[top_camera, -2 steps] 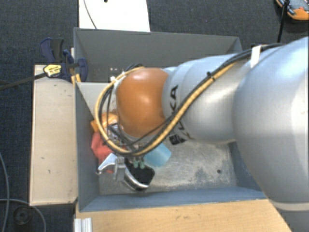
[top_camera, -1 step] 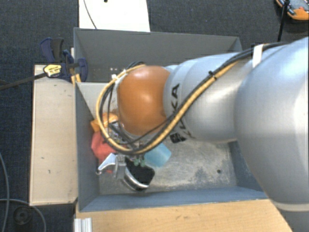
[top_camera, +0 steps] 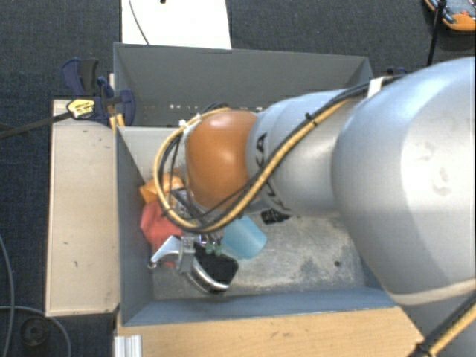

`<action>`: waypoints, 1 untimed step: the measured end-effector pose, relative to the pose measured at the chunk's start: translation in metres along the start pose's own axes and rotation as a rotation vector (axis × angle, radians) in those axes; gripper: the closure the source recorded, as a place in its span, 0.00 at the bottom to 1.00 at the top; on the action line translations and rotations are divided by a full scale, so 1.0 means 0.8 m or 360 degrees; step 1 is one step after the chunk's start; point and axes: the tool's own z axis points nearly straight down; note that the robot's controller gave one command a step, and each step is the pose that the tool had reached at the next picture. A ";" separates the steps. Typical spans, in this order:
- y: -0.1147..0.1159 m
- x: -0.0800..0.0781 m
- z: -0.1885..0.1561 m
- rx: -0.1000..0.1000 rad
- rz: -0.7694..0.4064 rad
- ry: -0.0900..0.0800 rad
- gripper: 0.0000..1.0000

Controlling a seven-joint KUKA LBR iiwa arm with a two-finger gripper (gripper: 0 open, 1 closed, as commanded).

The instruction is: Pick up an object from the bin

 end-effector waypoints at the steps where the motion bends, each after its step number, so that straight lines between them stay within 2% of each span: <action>1: -0.023 0.009 0.046 -0.0005 -0.0293 0.0003 1.00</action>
Offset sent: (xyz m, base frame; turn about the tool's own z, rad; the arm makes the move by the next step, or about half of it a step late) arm 0.0000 0.0000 0.0000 0.0000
